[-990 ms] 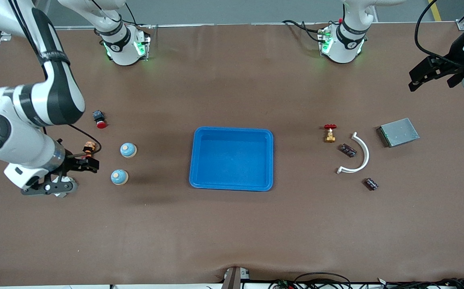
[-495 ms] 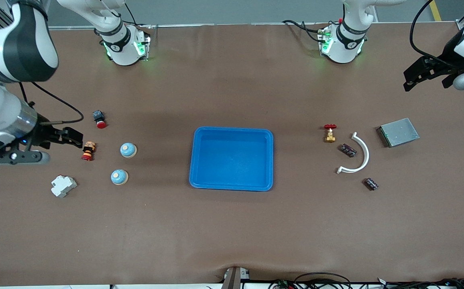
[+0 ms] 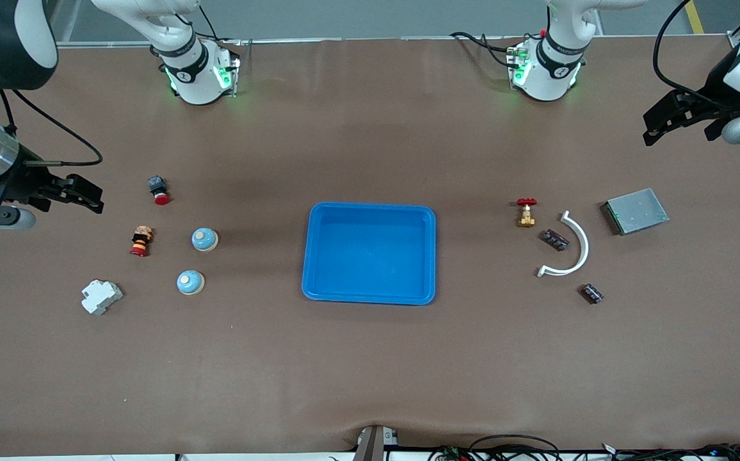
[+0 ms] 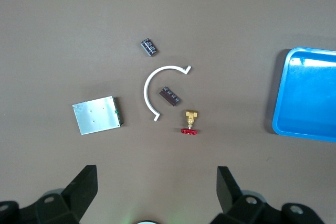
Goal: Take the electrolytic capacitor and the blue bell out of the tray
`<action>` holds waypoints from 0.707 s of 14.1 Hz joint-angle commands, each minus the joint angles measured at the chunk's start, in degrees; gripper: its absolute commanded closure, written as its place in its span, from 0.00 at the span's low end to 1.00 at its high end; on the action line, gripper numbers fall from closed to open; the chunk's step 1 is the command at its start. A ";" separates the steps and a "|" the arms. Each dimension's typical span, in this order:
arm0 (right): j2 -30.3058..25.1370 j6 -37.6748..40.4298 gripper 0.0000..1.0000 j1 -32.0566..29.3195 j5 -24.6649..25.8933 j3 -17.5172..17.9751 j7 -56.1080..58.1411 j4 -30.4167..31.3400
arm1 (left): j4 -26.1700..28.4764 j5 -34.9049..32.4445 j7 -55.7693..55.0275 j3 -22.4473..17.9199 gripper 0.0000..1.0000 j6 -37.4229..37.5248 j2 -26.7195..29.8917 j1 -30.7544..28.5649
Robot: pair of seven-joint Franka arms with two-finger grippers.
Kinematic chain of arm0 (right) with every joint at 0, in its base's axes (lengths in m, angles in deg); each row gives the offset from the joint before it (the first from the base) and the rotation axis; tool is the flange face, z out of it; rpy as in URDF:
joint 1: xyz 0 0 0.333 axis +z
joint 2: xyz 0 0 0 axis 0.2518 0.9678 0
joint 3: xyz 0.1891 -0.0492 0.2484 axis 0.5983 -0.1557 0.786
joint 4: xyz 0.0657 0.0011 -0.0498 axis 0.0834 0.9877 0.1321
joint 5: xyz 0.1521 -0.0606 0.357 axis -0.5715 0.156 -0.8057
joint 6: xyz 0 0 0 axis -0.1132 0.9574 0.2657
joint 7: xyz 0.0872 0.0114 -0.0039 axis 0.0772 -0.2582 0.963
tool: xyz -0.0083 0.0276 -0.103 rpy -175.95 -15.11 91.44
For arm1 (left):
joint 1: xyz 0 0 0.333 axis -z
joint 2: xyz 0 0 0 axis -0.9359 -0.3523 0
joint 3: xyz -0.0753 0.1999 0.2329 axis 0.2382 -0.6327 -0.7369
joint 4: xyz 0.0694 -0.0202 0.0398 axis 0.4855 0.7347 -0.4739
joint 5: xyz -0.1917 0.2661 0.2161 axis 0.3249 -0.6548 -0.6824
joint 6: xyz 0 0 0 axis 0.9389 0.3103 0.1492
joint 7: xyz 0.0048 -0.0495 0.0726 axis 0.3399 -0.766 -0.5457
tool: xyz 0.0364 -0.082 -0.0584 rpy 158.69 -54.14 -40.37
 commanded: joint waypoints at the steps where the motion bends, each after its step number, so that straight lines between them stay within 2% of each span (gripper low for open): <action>1: -3.53 -0.05 0.00 -1.13 -1.39 0.10 1.05 2.82 | 0.66 -0.95 0.75 0.25 0.00 0.18 1.19 0.07; 10: -3.27 7.60 0.00 -1.93 -1.48 -0.78 1.67 -2.90 | 0.22 -0.95 3.48 0.16 0.00 0.45 1.02 -0.20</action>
